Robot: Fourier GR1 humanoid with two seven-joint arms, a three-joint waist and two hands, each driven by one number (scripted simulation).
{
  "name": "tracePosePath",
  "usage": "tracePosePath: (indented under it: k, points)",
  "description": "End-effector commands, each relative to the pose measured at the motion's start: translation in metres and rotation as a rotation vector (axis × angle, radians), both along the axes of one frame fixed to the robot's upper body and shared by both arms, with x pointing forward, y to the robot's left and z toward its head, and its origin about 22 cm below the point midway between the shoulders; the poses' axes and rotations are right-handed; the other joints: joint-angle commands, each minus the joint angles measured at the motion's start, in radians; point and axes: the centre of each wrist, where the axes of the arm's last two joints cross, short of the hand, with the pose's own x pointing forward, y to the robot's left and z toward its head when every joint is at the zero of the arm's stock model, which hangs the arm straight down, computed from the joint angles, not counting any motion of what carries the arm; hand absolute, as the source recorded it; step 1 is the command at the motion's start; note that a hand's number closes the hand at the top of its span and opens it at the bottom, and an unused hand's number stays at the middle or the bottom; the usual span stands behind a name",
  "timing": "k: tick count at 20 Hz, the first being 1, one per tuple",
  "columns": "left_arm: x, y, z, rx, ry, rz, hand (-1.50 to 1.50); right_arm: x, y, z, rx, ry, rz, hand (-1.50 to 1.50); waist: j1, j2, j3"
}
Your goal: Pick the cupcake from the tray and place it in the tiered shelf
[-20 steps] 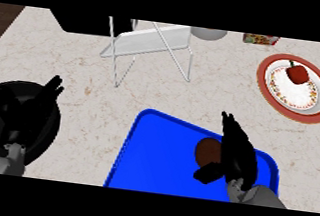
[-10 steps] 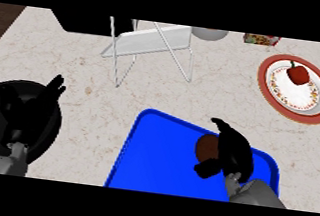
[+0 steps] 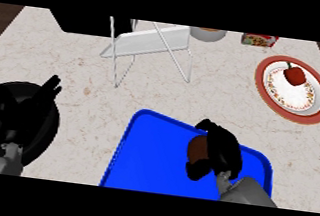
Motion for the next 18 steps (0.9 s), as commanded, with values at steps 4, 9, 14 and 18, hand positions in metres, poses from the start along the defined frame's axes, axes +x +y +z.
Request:
tracePosePath:
  k: [4,9,14,18]
  points:
    - [-0.009,0.005,-0.017,-0.033,0.111,0.017,0.00,-0.018,0.027,0.020,0.065,-0.143,0.108,1.50,-0.002,0.020,-0.005]
    - [0.004,-0.016,-0.011,-0.035,0.094,-0.033,0.00,-0.003,0.115,0.073,-0.023,0.142,0.219,1.50,0.081,0.037,-0.010]
    - [0.007,-0.020,-0.011,-0.028,0.099,-0.083,0.00,0.025,0.140,0.145,-0.010,0.081,0.214,1.50,0.124,0.034,-0.011]
    - [0.012,-0.034,-0.010,-0.023,0.111,-0.102,0.00,0.040,0.159,0.211,-0.019,-0.066,0.182,1.50,0.120,0.021,-0.014]
